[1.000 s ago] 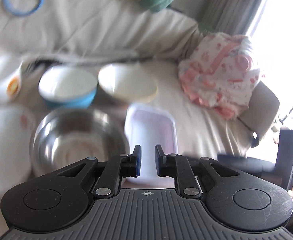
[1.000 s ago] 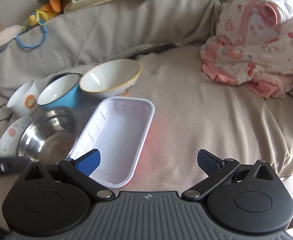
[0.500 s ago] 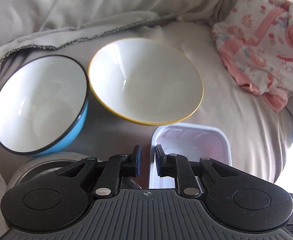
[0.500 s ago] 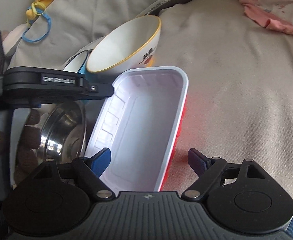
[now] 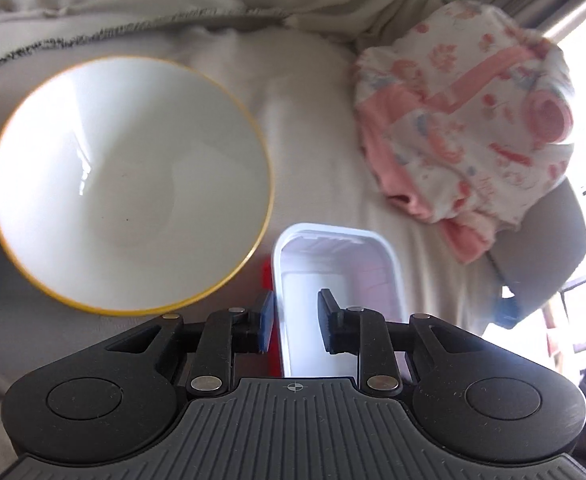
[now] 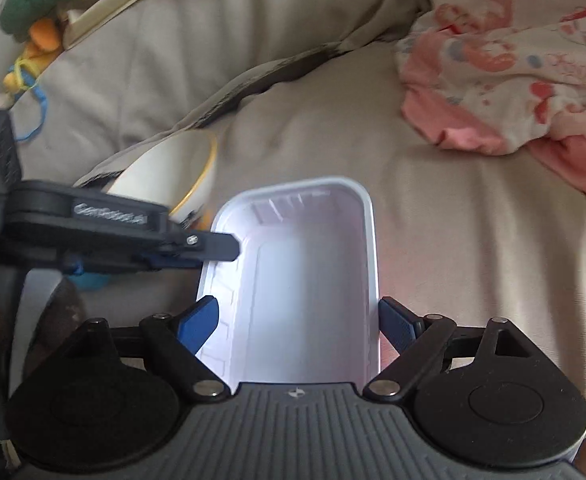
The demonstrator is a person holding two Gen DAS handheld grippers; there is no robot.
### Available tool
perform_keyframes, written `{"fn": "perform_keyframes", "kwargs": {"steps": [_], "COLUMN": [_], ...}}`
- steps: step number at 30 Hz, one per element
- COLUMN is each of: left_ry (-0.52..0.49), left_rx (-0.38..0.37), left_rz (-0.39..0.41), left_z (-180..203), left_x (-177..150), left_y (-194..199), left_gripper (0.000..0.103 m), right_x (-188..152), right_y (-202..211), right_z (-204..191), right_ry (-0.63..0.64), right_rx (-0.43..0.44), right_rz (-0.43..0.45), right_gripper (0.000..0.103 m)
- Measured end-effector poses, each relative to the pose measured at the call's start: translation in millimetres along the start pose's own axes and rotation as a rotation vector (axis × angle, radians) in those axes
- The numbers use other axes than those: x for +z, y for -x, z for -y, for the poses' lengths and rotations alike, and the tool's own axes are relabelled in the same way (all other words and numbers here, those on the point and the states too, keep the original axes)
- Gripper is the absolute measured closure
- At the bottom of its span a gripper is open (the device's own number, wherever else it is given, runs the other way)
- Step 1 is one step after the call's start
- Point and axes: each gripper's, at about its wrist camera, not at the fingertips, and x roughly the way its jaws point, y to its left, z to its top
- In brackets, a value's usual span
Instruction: Organize plates and bowls
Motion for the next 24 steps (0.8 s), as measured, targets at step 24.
{"fn": "perform_keyframes", "kwargs": {"steps": [24], "left_ry": [0.296], "left_rx": [0.32], "left_rz": [0.402], "left_z": [-156.8], "left_x": [-178.3], "left_y": [216.8], "left_gripper": [0.076], "right_x": [-61.7], "right_y": [-7.7], "right_z": [-195.4], "right_ry": [0.319], "right_rx": [0.078], "right_rz": [0.006], "right_gripper": [0.0]}}
